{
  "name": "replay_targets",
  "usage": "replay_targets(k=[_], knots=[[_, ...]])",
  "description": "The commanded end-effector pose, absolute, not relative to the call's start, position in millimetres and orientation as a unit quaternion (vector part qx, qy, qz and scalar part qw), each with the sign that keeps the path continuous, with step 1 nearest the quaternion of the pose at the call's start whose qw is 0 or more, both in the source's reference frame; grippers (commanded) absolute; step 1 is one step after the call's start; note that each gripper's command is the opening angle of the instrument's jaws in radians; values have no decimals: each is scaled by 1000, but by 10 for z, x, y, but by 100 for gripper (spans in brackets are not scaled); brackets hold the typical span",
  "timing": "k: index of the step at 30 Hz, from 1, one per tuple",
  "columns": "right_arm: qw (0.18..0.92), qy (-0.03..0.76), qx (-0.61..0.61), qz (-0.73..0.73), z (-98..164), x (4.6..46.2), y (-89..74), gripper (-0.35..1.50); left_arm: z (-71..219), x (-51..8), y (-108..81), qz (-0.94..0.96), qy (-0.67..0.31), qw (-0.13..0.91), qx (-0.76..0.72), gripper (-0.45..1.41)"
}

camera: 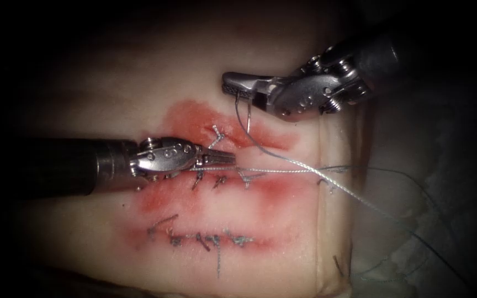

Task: Wound Closure

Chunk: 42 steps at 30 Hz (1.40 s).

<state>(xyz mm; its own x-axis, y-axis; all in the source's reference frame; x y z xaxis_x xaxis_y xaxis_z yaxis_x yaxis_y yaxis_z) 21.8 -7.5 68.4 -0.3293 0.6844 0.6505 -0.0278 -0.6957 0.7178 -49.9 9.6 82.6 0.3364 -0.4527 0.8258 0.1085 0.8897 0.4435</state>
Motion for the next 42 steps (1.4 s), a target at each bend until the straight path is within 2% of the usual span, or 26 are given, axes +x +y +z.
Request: replay_targets(k=[1, 16, 42], knots=[[239, 312, 531, 751, 685, 229, -75, -35, 831, -506, 99, -174, -547, 804, 155, -45], [290, 338, 516, 731, 655, 225, -66, -35, 816, -510, 114, -182, -547, 802, 158, -45], [297, 360, 524, 712, 633, 227, -70, -35, 838, -524, 94, -169, -574, 794, 107, -45]])
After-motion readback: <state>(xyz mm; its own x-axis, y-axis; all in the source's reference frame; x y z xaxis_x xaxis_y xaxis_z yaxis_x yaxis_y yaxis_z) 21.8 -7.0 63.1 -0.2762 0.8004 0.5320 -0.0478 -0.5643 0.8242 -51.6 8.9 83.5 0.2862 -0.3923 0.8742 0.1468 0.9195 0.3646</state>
